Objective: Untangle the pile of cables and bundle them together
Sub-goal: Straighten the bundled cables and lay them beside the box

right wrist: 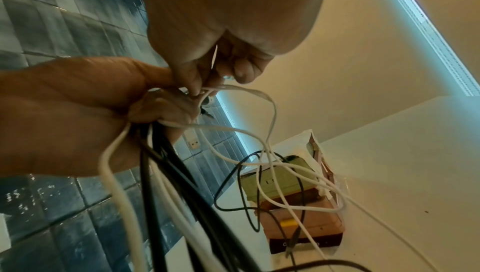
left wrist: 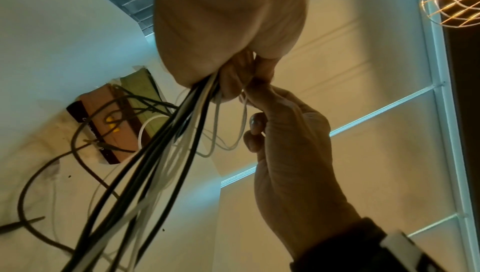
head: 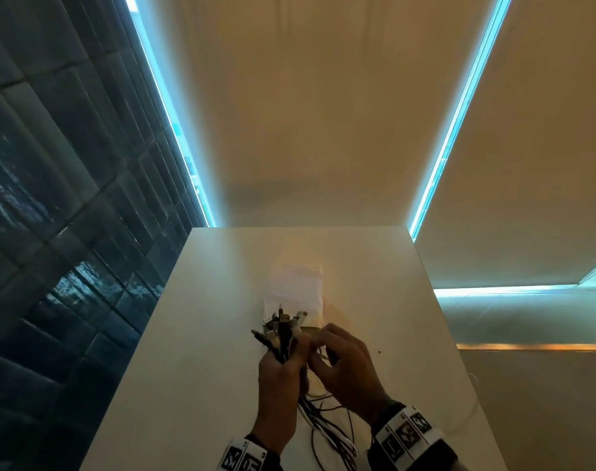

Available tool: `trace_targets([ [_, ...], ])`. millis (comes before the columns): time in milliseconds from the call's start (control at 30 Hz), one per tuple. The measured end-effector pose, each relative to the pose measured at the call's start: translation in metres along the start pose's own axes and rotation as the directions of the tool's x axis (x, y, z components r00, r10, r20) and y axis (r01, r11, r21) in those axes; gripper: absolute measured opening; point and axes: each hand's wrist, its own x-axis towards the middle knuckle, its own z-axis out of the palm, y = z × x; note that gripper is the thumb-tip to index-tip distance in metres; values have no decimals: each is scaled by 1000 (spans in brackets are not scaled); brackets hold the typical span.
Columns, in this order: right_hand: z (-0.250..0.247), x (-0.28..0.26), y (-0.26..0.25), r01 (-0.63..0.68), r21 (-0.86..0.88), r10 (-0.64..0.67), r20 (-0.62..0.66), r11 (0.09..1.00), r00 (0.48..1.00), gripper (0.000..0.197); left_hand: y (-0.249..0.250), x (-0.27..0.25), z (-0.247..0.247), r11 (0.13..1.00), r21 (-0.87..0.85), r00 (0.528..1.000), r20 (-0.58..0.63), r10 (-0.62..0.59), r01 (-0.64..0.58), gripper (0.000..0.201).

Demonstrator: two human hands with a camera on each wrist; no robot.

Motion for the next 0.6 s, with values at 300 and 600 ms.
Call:
trace_targets([
  [300,-3,-3,12,-1,8,0,170,1000,985,17,-4,-1,-3,1000,9,994,-103,-28,29,40],
  [600,-11,-22,60,-138,-70,143,74,988,987,8,2,0,-11,974,-215,997,-27,-75,68,39],
])
